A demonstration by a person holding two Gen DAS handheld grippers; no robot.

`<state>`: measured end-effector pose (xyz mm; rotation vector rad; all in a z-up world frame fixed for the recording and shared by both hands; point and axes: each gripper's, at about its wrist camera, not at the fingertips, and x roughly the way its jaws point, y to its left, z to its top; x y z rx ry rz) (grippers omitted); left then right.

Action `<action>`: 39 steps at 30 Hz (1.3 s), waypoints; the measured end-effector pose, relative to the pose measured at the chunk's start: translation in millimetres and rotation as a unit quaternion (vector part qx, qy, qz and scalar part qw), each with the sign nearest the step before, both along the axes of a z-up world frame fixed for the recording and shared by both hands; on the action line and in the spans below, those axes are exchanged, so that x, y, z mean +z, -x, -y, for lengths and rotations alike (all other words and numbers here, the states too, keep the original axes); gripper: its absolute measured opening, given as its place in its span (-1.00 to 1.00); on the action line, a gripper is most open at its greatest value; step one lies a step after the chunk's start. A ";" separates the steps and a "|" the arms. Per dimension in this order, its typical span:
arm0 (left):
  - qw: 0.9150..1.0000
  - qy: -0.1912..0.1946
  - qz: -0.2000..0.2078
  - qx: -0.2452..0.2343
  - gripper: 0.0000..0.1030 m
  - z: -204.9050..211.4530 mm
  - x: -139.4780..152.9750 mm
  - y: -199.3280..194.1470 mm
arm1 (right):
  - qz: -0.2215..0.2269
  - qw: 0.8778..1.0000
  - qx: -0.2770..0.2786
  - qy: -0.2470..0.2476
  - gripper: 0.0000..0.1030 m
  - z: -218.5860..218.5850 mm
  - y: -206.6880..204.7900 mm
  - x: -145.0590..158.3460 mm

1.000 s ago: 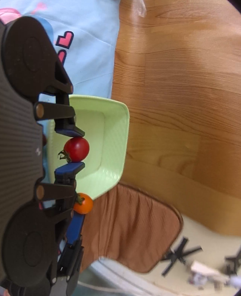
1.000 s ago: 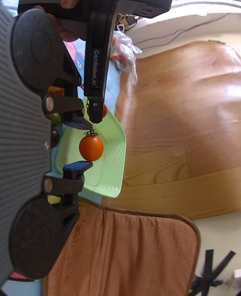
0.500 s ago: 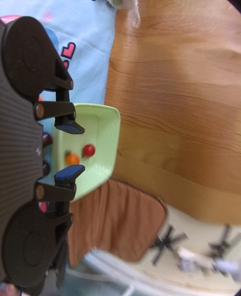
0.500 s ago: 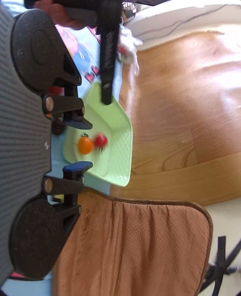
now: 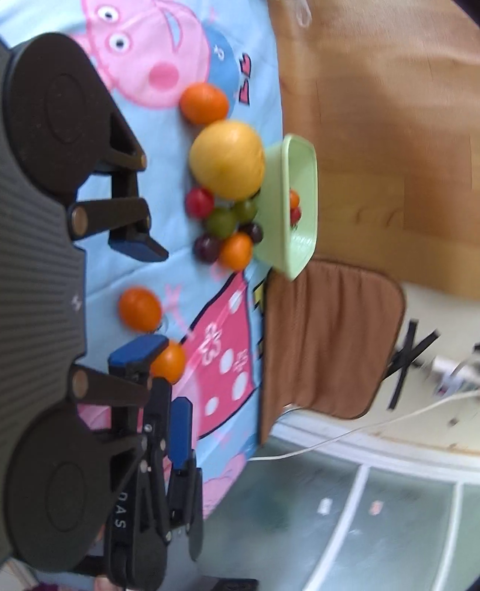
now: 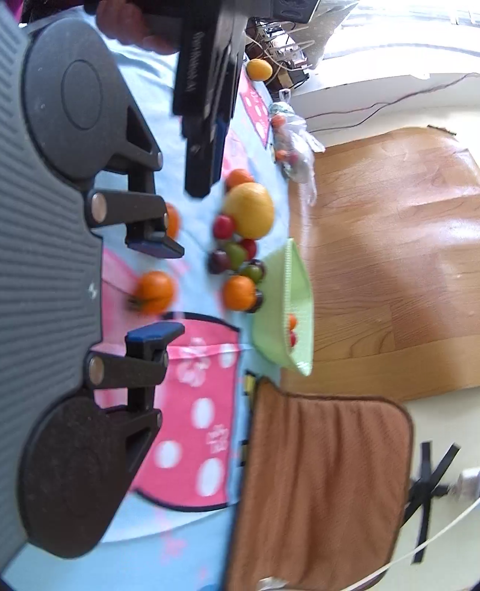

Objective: Organize fruits
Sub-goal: 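Grasp an orange cherry tomato with the left tool while the right tool grasps a dark purple tomato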

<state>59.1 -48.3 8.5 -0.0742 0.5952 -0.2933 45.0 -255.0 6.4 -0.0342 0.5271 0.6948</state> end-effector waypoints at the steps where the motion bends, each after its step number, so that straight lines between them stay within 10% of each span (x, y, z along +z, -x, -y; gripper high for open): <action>1: 1.000 -0.010 0.001 -0.001 -0.10 4.9 -3.1 -1.9 | -0.002 1.000 -0.008 0.006 -0.21 -1.1 -0.3 -1.1; 21: 0.993 -0.035 -0.016 0.114 -0.44 -45.7 -20.7 26.9 | -0.077 0.992 0.057 0.078 -0.34 -115.0 -92.8 -1.5; 36: 0.998 -0.030 -0.004 0.052 -0.41 -26.9 -23.3 50.4 | 0.015 0.992 0.094 0.086 -0.45 -56.2 38.5 -11.0; 39: 0.998 -0.038 -0.001 0.057 -0.16 -24.9 -21.4 52.5 | 0.010 0.994 0.083 0.069 -0.44 -53.7 36.6 -13.0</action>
